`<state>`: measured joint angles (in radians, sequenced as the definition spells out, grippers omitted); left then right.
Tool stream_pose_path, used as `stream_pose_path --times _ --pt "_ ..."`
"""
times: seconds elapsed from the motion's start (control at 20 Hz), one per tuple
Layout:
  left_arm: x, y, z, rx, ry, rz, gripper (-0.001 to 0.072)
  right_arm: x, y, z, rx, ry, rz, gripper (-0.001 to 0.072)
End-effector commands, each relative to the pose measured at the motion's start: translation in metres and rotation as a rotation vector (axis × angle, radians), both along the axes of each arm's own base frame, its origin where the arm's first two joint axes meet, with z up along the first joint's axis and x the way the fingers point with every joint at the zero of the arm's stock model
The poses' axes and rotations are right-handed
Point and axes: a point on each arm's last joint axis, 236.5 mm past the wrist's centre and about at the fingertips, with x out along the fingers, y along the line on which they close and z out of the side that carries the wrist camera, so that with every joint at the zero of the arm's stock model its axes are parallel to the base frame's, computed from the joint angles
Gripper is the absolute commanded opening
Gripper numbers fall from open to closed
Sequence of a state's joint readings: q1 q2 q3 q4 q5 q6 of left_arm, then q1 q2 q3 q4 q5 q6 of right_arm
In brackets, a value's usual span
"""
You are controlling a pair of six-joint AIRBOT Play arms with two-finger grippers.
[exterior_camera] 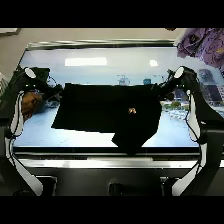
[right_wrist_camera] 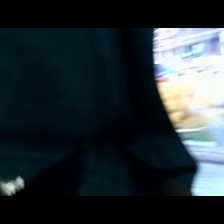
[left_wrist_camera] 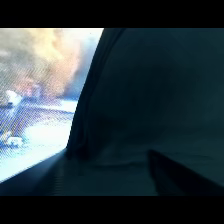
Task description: Fold the clothes and pants, and hang the long-sleeved shirts on hangers.
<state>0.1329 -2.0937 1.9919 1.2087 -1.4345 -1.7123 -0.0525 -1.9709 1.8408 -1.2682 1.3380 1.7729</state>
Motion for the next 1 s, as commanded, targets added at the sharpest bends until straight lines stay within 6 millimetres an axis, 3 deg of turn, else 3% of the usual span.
stream_pose_path --times 0.0,0.1,0.2,0.3,0.4,0.55,0.65,0.8,0.95 --pt "0.012 0.007 0.022 0.005 -0.052 0.038 0.0620 -0.006 0.014 0.010 0.059 0.003 0.053 0.0448" --pt "0.019 0.025 0.058 0.016 -0.125 0.083 0.0620 -0.015 -0.003 0.037 -0.015 -0.034 0.138 0.0479" --pt "0.010 0.056 0.097 0.049 -0.176 0.125 0.0620 -0.034 -0.035 0.070 -0.098 -0.051 0.204 0.0484" --pt "-0.015 0.089 0.118 0.093 -0.186 0.172 0.0619 -0.056 -0.058 0.095 -0.041 -0.100 0.146 0.0482" --pt "-0.048 0.107 0.121 0.096 -0.158 0.211 0.0619 -0.098 -0.068 0.090 0.058 -0.084 0.061 0.0483" --pt "-0.088 0.113 0.113 0.072 -0.155 0.301 0.0619 -0.181 -0.045 0.057 0.213 0.003 -0.042 0.0483" --pt "-0.105 0.108 0.103 0.061 -0.150 0.327 0.0619 -0.219 -0.014 0.034 0.289 0.030 -0.077 0.0483" --pt "-0.118 0.099 0.088 0.047 -0.099 0.318 0.0618 -0.249 0.027 0.006 0.410 0.053 -0.149 0.0483" --pt "-0.113 0.100 0.087 0.053 -0.116 0.320 0.0617 -0.258 0.049 -0.013 0.426 0.060 -0.163 0.0483"
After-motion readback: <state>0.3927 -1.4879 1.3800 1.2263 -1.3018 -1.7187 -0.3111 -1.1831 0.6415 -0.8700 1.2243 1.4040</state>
